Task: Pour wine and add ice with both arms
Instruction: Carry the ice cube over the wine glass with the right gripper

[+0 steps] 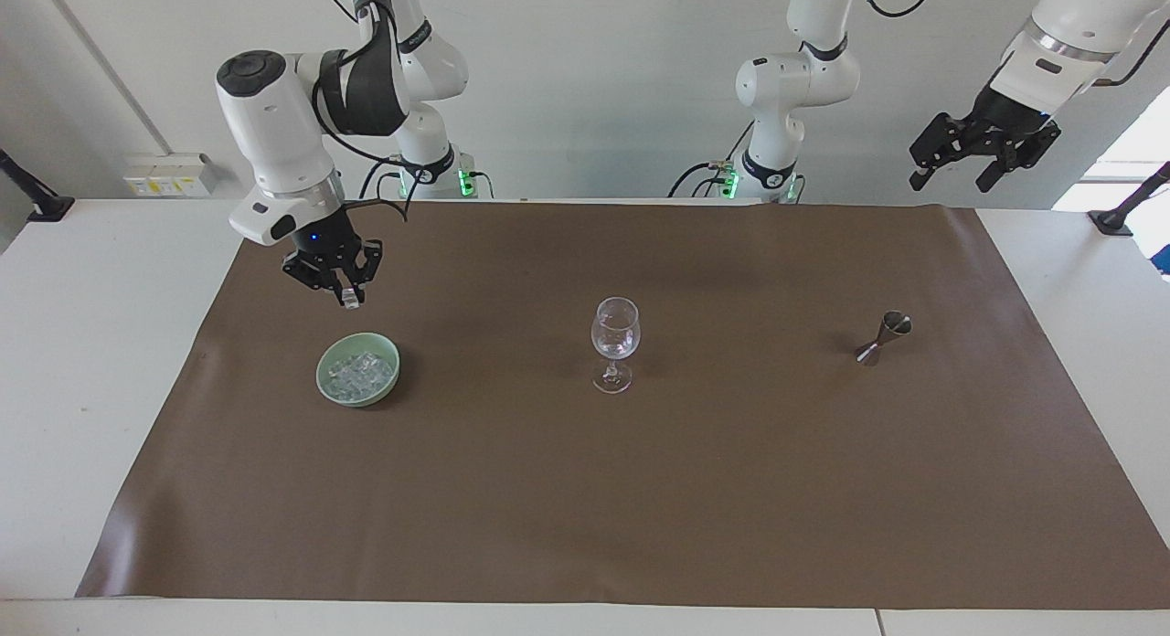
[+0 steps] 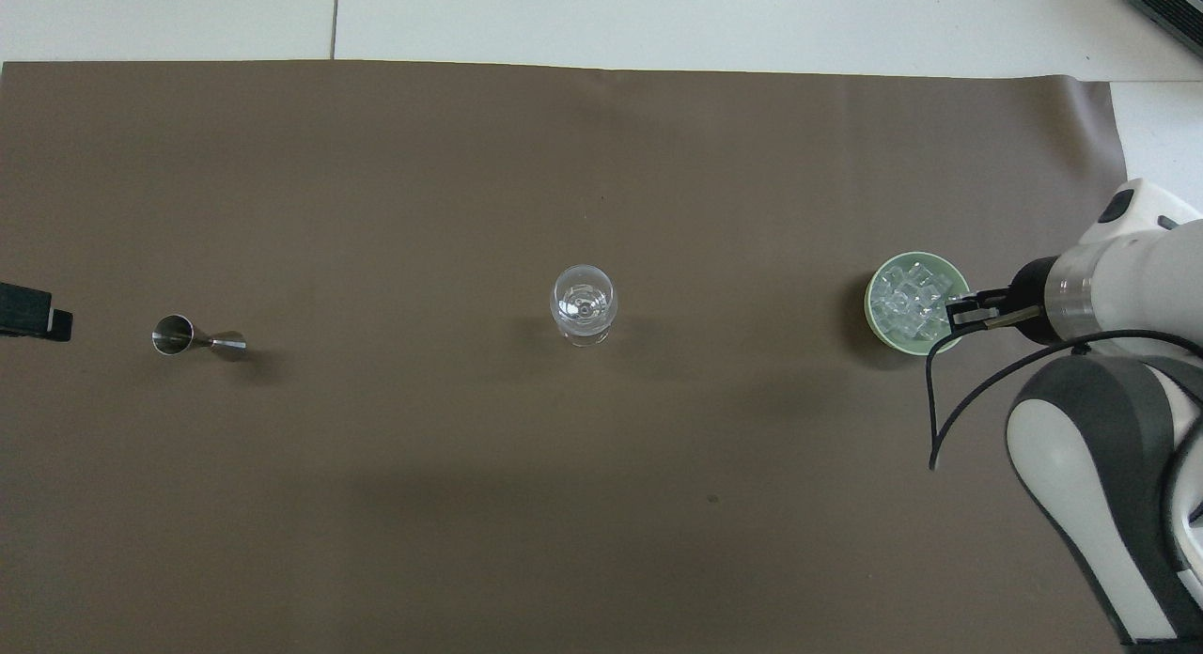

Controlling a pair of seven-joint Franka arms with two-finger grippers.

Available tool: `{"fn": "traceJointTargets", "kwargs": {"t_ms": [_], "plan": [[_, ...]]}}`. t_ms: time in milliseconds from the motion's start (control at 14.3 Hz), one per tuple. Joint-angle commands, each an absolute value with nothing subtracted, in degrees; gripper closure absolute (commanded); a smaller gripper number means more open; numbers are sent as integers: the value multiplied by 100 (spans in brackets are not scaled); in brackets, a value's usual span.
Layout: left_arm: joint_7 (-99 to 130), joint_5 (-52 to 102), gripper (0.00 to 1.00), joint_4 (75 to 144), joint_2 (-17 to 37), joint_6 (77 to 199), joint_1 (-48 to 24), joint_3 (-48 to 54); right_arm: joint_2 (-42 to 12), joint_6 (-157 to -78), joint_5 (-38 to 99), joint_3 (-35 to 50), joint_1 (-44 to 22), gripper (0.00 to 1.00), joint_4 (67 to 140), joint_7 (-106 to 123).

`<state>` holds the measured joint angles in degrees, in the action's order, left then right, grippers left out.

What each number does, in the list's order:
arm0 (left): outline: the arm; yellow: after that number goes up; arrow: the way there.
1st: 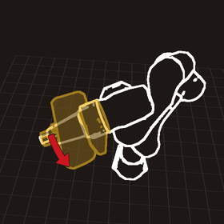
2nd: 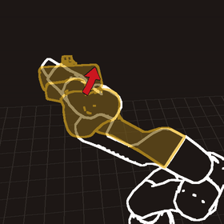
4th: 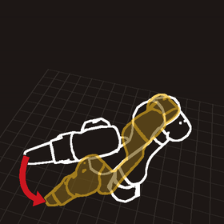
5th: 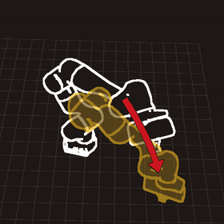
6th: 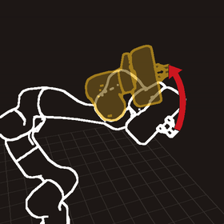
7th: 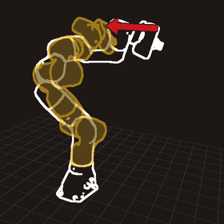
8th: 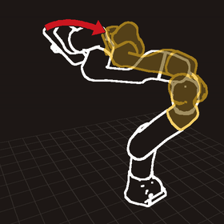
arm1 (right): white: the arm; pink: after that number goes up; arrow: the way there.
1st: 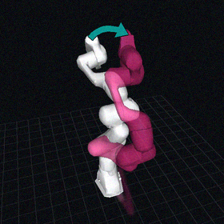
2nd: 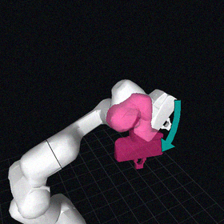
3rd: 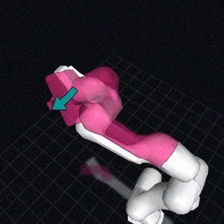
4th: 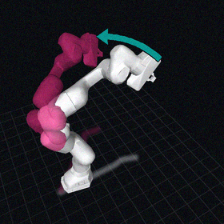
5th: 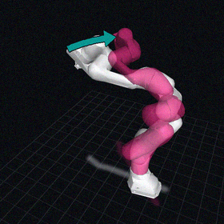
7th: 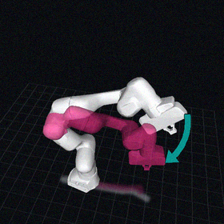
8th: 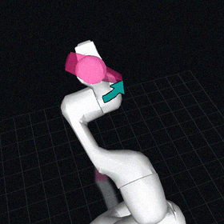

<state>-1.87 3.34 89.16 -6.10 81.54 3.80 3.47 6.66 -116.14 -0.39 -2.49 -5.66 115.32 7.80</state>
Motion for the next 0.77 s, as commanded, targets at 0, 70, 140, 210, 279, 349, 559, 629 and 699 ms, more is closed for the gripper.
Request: {"fn": "traceJointTargets", "kwargs": {"t_ms": [0, 70, 140, 210, 279, 349, 559, 629, 699], "plan": [[-272, 264, 0, 9132, -791, 8209, 378, 360, 571, -11303, -9, 147, -562, 100, 11023, 143], [-264, 264, 0, 9141, -791, 8218, 361, 360, 536, -11346, -9, 289, -563, 100, 10969, -68], [-272, 264, 0, 9141, -800, 8218, 343, 360, 536, -11416, -9, 412, -571, 100, 10969, -183], [-272, 264, 0, 9132, -809, 8218, 317, 326, 527, -11460, 0, 578, -606, 100, 10951, -393], [-272, 264, 0, 9132, -809, 8253, 256, 299, 527, -11574, 0, 719, -624, 100, 10951, -717], [-255, 246, 0, 9080, -774, 8357, 46, 168, 510, -11749, 0, 982, -624, 100, 10951, -1147], [-290, 237, 0, 8685, -528, 8183, -70, -26, 370, -12268, 200, 1432, -755, 100, 10960, -2149], [-299, 229, 0, 8666, -519, 8165, -105, -35, 300, -12461, 359, 1441, -860, 100, 10951, -2519], [-299, 229, 0, 8666, -510, 8165, -123, -35, 238, -12628, 386, 1450, -1018, 100, 10942, -2783]]}}
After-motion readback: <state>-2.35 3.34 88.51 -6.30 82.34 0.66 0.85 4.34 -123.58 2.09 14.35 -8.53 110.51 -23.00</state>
